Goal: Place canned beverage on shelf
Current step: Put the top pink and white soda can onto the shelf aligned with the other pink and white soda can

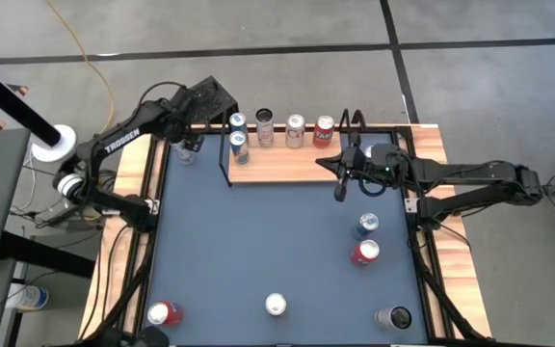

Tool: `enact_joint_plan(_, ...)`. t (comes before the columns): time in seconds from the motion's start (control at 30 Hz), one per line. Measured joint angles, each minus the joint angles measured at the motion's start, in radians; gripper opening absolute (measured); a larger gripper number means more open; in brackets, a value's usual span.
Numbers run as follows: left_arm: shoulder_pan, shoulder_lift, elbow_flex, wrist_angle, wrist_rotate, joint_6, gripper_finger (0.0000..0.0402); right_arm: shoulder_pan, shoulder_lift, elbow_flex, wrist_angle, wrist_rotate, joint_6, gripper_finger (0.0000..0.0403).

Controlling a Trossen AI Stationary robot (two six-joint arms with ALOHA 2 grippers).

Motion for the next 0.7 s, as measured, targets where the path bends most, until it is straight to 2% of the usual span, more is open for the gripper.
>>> enact_joint_plan(0.37,0.001,0.051,0.000,-0.016,0.011,0.046,0.0314,0.000,0.000,0.000,0.000,0.000,-0.002,0.0000)
enact_joint_plan(0.6,-0.001,0.051,0.000,-0.016,0.033,0.064,0.0260,0.000,0.000,0.000,0.000,0.000,-0.003,0.0000)
enact_joint_plan(0.7,0.000,0.050,0.000,-0.017,0.032,0.079,0.0251,0.000,0.001,0.000,-0.001,0.000,-0.003,0.0000)
